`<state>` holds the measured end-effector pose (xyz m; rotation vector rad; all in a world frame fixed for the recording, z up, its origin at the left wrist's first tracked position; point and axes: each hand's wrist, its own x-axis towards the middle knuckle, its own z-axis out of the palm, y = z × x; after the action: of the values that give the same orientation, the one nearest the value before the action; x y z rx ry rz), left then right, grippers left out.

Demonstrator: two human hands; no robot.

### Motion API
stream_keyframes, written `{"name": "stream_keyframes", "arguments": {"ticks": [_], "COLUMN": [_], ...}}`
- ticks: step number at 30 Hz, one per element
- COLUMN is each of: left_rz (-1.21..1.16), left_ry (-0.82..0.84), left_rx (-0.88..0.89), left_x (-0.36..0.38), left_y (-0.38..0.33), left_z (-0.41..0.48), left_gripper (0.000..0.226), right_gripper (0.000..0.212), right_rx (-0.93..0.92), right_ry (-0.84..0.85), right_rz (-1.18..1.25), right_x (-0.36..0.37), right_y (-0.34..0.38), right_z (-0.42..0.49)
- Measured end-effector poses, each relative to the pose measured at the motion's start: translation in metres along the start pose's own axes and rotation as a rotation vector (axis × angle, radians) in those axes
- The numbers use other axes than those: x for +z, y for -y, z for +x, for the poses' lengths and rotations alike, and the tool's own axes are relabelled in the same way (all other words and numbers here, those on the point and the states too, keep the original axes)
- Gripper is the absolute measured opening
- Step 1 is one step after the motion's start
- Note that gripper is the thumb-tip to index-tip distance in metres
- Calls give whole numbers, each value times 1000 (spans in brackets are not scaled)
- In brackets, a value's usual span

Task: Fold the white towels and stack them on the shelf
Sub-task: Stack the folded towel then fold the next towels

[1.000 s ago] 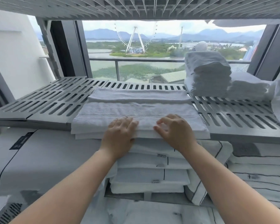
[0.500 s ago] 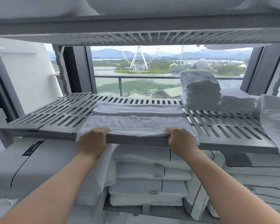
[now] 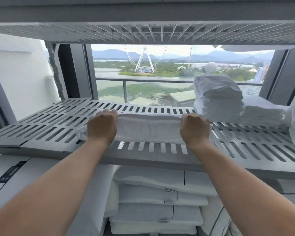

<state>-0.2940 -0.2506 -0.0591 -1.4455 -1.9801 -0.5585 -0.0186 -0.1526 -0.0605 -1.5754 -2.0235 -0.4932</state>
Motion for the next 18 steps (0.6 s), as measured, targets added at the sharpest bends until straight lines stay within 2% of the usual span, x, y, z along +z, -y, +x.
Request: {"name": "stream_keyframes", "arguments": {"ticks": [6,10,12,16,18], "left_rz": [47,98,107,11,-63], "left_ry": [-44,3,102,472,525], "left_rx": [95,165,179,173,178], "left_x": [54,86,106,150,165], "left_y": [10,17,19,18,24], "left_z": [74,123,141,151,150], "left_gripper": [33,33,31,18,15], "right_gripper": [26,28,30,31,28], "right_rx": [26,7,-5,-10,3], "right_ry": [-73,-36,16,272,367], "right_rz": [-104,-92,-64,-63,9], "right_x": [38,68,85,121,135], "right_y": [5,7,5,5,3], "right_z": [71,120,138,149,149]}}
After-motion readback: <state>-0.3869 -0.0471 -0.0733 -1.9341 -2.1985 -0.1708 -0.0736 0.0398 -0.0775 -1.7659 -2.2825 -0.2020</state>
